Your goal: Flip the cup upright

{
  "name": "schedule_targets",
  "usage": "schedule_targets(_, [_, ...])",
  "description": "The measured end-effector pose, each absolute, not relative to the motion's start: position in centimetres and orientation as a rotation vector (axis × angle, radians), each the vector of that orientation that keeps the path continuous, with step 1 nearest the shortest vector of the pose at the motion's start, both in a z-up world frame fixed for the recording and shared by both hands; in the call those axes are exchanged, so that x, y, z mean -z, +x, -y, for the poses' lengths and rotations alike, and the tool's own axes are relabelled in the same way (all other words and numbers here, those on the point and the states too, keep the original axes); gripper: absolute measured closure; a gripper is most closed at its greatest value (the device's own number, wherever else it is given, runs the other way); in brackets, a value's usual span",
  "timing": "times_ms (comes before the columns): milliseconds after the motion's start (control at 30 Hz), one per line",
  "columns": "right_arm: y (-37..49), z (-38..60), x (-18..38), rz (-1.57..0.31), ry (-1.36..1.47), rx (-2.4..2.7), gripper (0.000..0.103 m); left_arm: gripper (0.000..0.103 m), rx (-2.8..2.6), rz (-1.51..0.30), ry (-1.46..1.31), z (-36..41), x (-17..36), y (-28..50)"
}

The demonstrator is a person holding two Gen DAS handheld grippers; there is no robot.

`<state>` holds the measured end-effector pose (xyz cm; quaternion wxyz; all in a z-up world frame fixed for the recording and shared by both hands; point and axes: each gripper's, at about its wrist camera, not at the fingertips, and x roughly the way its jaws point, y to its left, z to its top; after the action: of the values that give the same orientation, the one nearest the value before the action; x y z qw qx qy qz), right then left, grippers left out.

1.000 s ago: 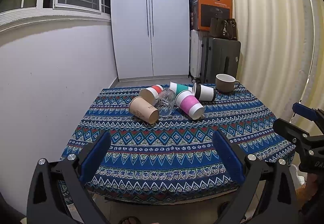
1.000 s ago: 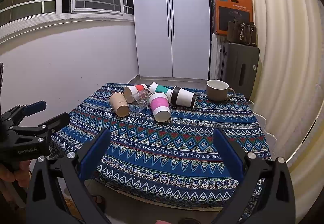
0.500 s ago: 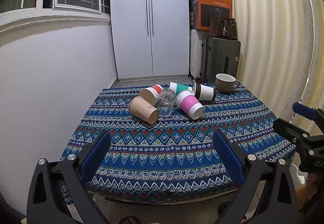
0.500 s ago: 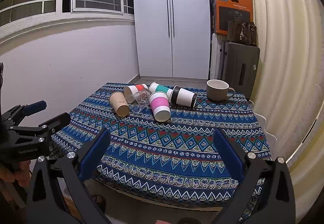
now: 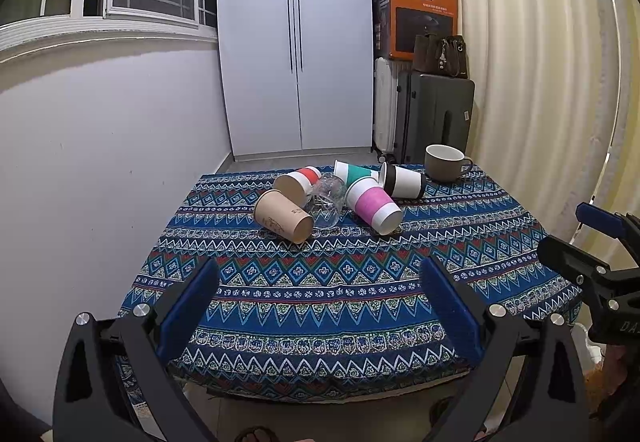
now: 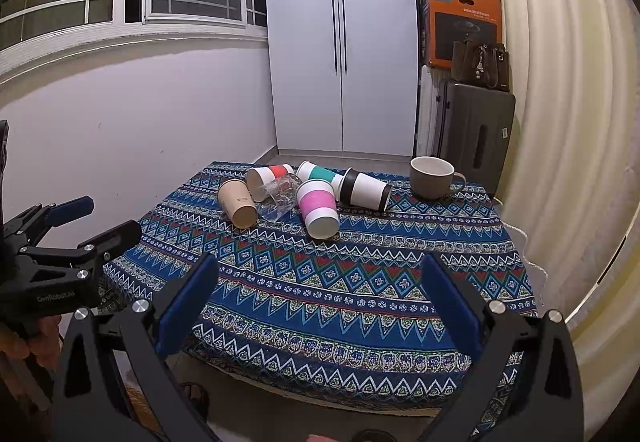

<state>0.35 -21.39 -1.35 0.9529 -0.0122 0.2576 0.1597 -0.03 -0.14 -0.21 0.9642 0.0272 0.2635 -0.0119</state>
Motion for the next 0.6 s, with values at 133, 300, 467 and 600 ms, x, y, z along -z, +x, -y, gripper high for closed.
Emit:
schedule_targets(133, [0.3,21.3,1.4,-0.524,-0.025,-0.326,0.003,0.006,0.023,-0.533,0.053,0.2,0.2,0.0])
schedule_targets(300, [0.4,21.3,1.4,-0.525,-0.027,-0.327,0.003,0.006,0.028,-0.537,0.056,0.4,0.1,0.1])
schedule_targets(467, [0.6,21.2,1.5,-0.53,-0.026,-0.328,0.003,0.006,0.035,-0.543,0.059,0.5,0.0,0.4])
schedule_targets(600, [1.3,21.3,1.3,-0.543,-0.015,-0.334,0.003,0.006,0.036,-0.542,0.051,0.1,-0.5,1.0])
